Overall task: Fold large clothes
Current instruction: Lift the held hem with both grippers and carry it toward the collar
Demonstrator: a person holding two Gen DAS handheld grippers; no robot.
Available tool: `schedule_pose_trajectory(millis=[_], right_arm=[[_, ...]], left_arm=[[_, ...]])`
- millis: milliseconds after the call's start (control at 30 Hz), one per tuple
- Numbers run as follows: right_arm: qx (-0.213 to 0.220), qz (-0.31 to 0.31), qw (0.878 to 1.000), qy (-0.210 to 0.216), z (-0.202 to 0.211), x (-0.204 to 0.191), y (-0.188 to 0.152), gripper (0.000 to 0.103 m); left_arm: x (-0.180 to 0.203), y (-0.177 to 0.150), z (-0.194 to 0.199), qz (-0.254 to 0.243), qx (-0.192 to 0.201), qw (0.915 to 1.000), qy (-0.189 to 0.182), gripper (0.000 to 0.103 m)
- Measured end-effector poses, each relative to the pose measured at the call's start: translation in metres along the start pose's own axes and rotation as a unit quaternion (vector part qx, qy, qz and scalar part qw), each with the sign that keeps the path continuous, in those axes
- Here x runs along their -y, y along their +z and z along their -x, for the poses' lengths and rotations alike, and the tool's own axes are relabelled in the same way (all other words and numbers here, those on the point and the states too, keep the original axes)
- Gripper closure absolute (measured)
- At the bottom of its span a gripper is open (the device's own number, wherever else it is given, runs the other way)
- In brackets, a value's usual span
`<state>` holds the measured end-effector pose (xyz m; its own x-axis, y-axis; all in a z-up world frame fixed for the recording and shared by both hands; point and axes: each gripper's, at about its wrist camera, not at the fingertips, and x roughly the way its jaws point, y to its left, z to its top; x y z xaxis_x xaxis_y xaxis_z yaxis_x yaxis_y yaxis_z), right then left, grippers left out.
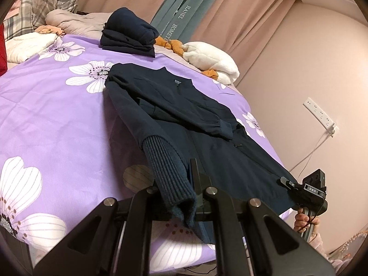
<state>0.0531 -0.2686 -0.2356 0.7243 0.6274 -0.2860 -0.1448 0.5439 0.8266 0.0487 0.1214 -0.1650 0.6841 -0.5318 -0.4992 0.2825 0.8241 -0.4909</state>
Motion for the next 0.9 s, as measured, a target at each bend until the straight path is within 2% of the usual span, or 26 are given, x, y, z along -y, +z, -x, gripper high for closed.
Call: schedule_pose_trajectory(millis=[367, 900], right_arm=[[0.004, 0.023, 1.0, 0.021, 0.016, -0.019, -0.006, 0.089], [0.004, 0.058, 0.997, 0.046, 0.031, -0.045, -0.015, 0.089]], left_arm=[[0.017, -0.012, 0.026, -0.007, 0.009, 0.9997, -0.022, 0.094], [0.023, -0.031, 0.07, 0.018, 0.015, 0.9981, -0.056, 0.094]])
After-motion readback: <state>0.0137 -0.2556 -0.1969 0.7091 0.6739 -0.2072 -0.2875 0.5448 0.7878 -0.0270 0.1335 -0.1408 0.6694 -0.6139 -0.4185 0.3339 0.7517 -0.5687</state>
